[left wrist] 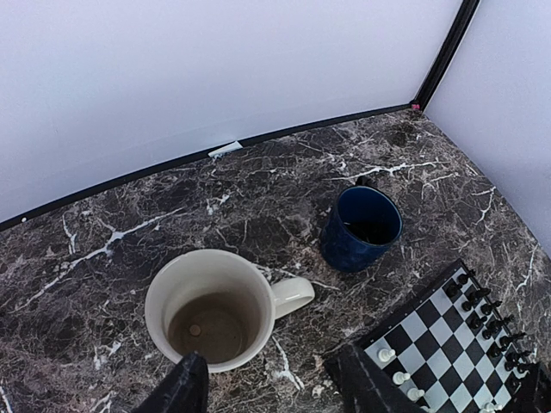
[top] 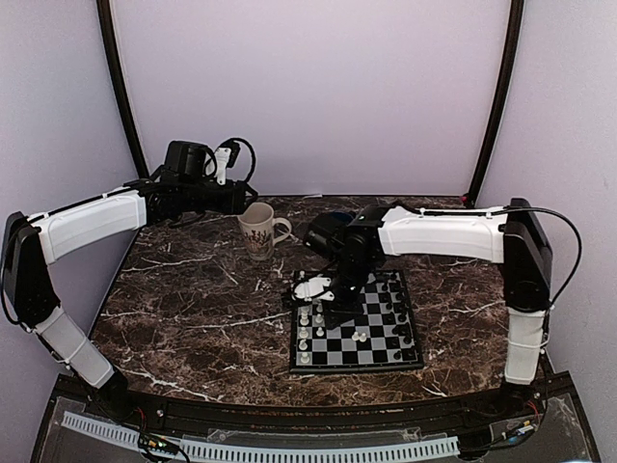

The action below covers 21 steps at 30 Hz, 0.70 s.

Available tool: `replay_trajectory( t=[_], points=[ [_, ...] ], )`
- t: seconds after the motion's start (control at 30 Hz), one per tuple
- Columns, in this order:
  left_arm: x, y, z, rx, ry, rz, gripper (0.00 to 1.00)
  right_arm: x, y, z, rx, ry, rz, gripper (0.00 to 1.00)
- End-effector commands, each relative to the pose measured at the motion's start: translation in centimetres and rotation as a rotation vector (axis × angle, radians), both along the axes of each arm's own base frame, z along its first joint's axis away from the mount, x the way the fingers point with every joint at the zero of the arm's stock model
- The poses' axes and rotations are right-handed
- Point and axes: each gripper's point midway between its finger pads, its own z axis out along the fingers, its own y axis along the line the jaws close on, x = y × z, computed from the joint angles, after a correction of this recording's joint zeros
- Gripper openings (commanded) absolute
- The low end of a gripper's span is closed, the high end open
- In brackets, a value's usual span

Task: Set up the chess pieces on the board
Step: Place the pawn at f2, then pick up the pawn from the chessboard.

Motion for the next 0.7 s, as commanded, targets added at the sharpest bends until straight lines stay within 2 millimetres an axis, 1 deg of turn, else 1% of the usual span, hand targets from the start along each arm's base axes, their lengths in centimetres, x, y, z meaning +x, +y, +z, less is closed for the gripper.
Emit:
replay_trajectory(
  t=[0.0, 0.1, 0.2, 0.37, 0.67],
  points=[
    [-0.3, 0.5, 1.6, -0.009, -0.033, 0.004, 0.55, 0.6, -2.3, 0.9, 0.004, -0.019, -0.056, 0.25],
    [-0.2, 0.5, 1.4, -0.005, -0.030, 0.003, 0.55, 0.6, -3.7, 0.3, -0.017, -0.012, -0.081, 0.26],
    [-0.2, 0.4, 1.2, -0.005, -0.026, 0.003, 0.55, 0.4, -4.6, -0.3, -0.032, -0.003, -0.087, 0.26],
    [-0.1, 0.5, 1.1, -0.004, -0.023, 0.005, 0.55, -0.1, -5.1, -1.2, -0.049, 0.018, -0.083, 0.27],
    [-0.1, 0.4, 1.0, -0.003, -0.022, 0.004, 0.55, -0.1, -5.6, -2.6, -0.080, 0.017, -0.086, 0.26]
  ],
)
